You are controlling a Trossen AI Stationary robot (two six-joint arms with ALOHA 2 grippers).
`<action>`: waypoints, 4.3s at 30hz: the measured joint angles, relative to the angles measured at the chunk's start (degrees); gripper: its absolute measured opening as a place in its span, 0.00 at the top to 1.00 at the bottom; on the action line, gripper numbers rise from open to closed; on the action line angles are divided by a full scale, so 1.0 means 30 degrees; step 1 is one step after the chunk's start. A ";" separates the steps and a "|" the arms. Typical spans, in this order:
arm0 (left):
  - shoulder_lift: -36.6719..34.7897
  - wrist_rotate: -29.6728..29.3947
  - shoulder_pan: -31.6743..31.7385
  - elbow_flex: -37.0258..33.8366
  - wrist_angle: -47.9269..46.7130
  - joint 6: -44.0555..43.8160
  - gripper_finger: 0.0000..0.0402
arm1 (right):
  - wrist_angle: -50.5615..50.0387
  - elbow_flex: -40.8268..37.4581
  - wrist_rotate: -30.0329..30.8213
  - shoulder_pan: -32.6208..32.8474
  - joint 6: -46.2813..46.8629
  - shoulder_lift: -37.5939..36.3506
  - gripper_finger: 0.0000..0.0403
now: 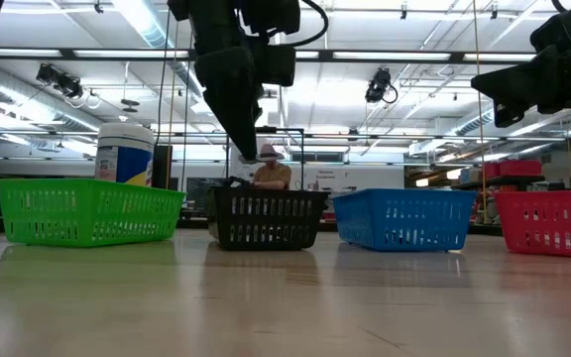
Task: Pick & Place First Aid Supplies
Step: Put the towelette pack into the black basket, then put the bandage into the green basket
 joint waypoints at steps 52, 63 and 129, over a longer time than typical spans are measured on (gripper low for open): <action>0.1463 0.0656 -0.0464 -0.1133 0.1002 -0.1490 0.20 | 0.0000 -0.0003 0.0000 0.0003 0.0004 0.0000 0.94; -0.0882 0.0736 -0.1134 0.1142 -0.3305 0.2418 0.20 | 0.0015 0.0001 0.0000 -0.0001 0.0007 0.0000 0.94; 0.1048 0.1548 -1.9405 0.1107 -0.2022 1.6650 0.20 | 0.0004 0.0001 0.0000 0.0004 0.0000 0.0000 0.94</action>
